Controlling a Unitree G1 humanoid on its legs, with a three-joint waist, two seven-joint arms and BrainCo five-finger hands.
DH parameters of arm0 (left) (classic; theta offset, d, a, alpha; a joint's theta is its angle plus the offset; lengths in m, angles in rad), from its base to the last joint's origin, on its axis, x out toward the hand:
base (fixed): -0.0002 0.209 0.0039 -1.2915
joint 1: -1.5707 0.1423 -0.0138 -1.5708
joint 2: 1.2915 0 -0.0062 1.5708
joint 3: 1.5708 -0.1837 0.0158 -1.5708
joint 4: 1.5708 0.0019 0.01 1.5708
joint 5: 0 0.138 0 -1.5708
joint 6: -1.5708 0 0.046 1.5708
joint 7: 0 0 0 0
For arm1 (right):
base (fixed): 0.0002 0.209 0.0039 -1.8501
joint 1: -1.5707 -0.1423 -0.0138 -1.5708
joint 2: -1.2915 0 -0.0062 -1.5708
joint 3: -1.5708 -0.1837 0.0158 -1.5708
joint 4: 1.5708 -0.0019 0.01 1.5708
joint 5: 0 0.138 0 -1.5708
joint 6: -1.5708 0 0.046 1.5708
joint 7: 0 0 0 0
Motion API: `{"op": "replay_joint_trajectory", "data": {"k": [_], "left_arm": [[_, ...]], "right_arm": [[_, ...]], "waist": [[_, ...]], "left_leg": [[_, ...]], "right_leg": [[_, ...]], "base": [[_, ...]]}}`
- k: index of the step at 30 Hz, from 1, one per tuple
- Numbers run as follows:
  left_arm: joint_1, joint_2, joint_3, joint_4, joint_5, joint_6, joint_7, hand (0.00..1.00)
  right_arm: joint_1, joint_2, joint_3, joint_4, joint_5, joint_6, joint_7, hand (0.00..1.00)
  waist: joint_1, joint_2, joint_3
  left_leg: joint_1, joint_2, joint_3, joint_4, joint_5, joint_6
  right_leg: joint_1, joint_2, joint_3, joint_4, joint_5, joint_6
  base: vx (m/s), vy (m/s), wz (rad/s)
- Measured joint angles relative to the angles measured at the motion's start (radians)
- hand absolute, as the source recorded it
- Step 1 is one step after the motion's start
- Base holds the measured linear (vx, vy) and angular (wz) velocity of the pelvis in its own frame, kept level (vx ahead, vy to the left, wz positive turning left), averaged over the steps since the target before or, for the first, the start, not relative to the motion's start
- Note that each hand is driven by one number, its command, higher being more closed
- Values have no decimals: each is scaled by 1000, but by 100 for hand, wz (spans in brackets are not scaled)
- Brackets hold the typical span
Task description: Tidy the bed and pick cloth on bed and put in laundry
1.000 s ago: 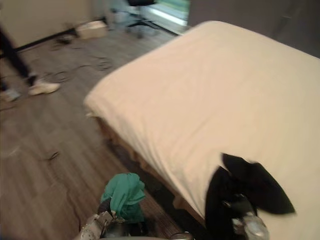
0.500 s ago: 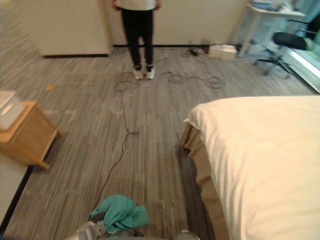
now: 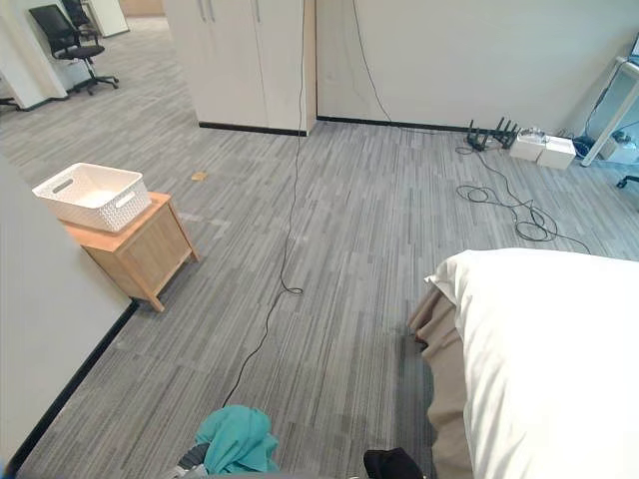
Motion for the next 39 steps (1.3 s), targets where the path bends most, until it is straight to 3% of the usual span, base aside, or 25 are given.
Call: {"op": "replay_joint_trajectory", "data": {"k": [3, 4, 5, 7, 8, 9, 11, 13, 14, 15, 16, 19, 21, 24, 25, 26, 27, 28, 30, 32, 35, 37, 38, 39], "left_arm": [[1, -12, 59, -12, 69, -42, 22, 100], [0, -12, 65, -20, 71, -63, 28, 100], [-8, -11, 75, -26, 92, -101, 39, 100], [-22, -7, 75, -48, 108, -121, 54, 100], [-33, -5, 73, -49, 119, -135, 59, 100], [-35, -4, 69, -50, 129, -136, 60, 100], [-31, -2, 48, -45, 145, -134, 61, 100], [-31, -1, 23, -45, 144, -134, 61, 100], [-30, -2, 13, -43, 144, -131, 61, 100], [-29, -3, 12, -39, 144, -129, 61, 100], [-30, -3, 13, -34, 143, -127, 63, 100], [-29, 13, 5, -37, 143, -100, 61, 100], [-29, 27, -9, -27, 144, -92, 63, 100], [-29, 46, -33, 6, 133, -68, 65, 100], [-30, 56, -50, 20, 137, -68, 65, 100], [-31, 61, -57, 25, 146, -70, 65, 100], [-34, 70, -67, 33, 166, -72, 65, 100], [-30, 73, -67, 39, 194, -72, 70, 100], [-36, 84, -73, 41, 226, -77, 71, 100], [-44, 86, -101, 46, 237, -89, 70, 100], [-57, 58, -104, 46, 254, -119, 69, 100], [-63, 38, -103, 46, 264, -145, 70, 100], [-60, 30, -101, 48, 266, -158, 72, 100], [-63, 25, -99, 57, 269, -162, 75, 100]], "right_arm": [[-19, 3, 1, 0, 0, 9, 1, 100], [-24, -2, 1, -2, 0, 11, 6, 100], [-32, -6, 4, -4, 0, 18, 11, 100], [-35, -10, 8, -12, 0, 25, 14, 100], [-33, -21, 11, -26, 0, 34, 14, 100], [-38, -25, 11, -29, 0, 37, 14, 100], [-47, -27, -5, -42, -2, 37, 15, 100], [-66, -21, -48, -42, -9, 37, 17, 100], [-73, -18, -80, -40, -20, 35, 18, 100], [-70, -17, -86, -34, -21, 33, 17, 100], [-71, -14, -88, -24, -23, 32, 16, 100], [-99, 10, -80, -30, -50, 24, 17, 100], [-99, 17, -90, -29, -50, 24, 15, 100], [-98, 19, -147, -14, -49, 24, 2, 100], [-105, 16, -170, 2, -46, 21, -8, 100], [-109, 13, -177, 5, -45, 20, -14, 100], [-112, 12, -188, 7, -45, 14, -23, 100], [-112, 11, -189, 4, -45, 12, -25, 100], [-103, 14, -184, -1, -42, -8, -24, 100], [-89, 27, -184, 2, -21, -30, -21, 100], [-65, 39, -184, 9, 24, -40, -21, 100], [-62, 60, -174, 8, 69, -52, -19, 100], [-50, 58, -162, 5, 81, -60, -20, 100], [-52, 57, -159, 4, 82, -62, -19, 100]], "waist": [[14, -4, 2], [22, 0, 4], [20, 7, 11], [20, 4, 27], [25, 20, 46], [25, 17, 43], [19, 38, 48], [21, 38, 49], [21, 43, 52], [21, 43, 56], [21, 29, 60], [34, 3, 57], [40, 0, 52], [43, -6, 19], [39, -12, 14], [39, -14, 15], [22, -11, 20], [10, -17, 20], [3, -22, 23], [-12, -17, 32], [-44, 4, 49], [-56, 2, 60], [-56, -6, 69], [-54, 4, 74]], "left_leg": [[-91, 33, 28, 173, -100, -3], [-143, 60, 34, 290, -151, -10], [-238, 110, 47, 505, -197, -26], [-335, 160, 46, 741, -178, -33], [-400, 204, 66, 903, -149, -52], [-404, 214, 74, 920, -169, -53], [-407, 227, 82, 867, -206, -61], [-391, 210, 114, 625, -193, -68], [-357, 194, 127, 425, -110, -70], [-339, 190, 144, 402, -44, -51], [-322, 167, 154, 394, -52, -28], [-309, 123, 182, 401, -117, -8], [-277, 105, 186, 377, -132, -2], [-200, 63, 176, 287, -138, 6], [-164, 49, 167, 263, -149, 9], [-141, 40, 158, 247, -152, 12], [-92, 29, 142, 217, -161, 8], [-39, 30, 123, 202, -177, 4], [23, 39, 111, 181, -203, -6], [63, 64, 57, 179, -230, -8], [94, 111, -23, 187, -257, -24], [138, 139, -53, 175, -281, -64], [182, 159, -55, 174, -308, -97], [199, 176, -50, 175, -319, -115]], "right_leg": [[-10, 6, 13, -14, -11, -7], [-13, 15, 11, -15, -15, -13], [-5, 27, -4, -20, -20, -23], [24, 29, -27, -15, -20, -26], [56, 28, -25, -15, -28, -33], [70, 25, -24, -18, -30, -35], [93, 13, -24, -21, -35, -28], [101, -33, -27, -19, -44, -12], [114, -57, -35, -20, -60, 17], [126, -66, -39, -22, -69, 33], [140, -86, -41, -27, -75, 42], [162, -130, -49, -52, -31, 75], [156, -145, -41, -13, 1, 77], [63, -185, -21, 228, 33, 83], [-9, -214, -7, 405, 77, 109], [-52, -231, -1, 506, 124, 114], [-135, -268, -2, 715, 167, 101], [-204, -279, -7, 865, 148, 79], [-303, -256, -13, 952, 83, 67], [-416, -203, -46, 867, -1, 60], [-459, -147, -86, 579, -12, 37], [-471, -122, -94, 284, 67, 31], [-460, -103, -91, 179, 213, 12], [-439, -81, -101, 186, 227, -48]], "base": [[40, -33, -22], [60, -41, 1], [53, -46, 15], [-5, -62, 23], [-39, -56, 4], [-63, -62, -4], [-69, -78, 0], [-28, 4, 6], [138, 148, 14], [230, 229, 19], [213, 235, 7], [241, 238, -8], [245, 214, 0], [199, 189, 12], [120, 139, 16], [127, 133, 24], [191, 106, 31], [287, 101, 31], [303, 44, 20], [256, -62, 69], [-61, -97, 110], [108, -191, 88], [406, -278, 54], [640, -267, 10]]}}
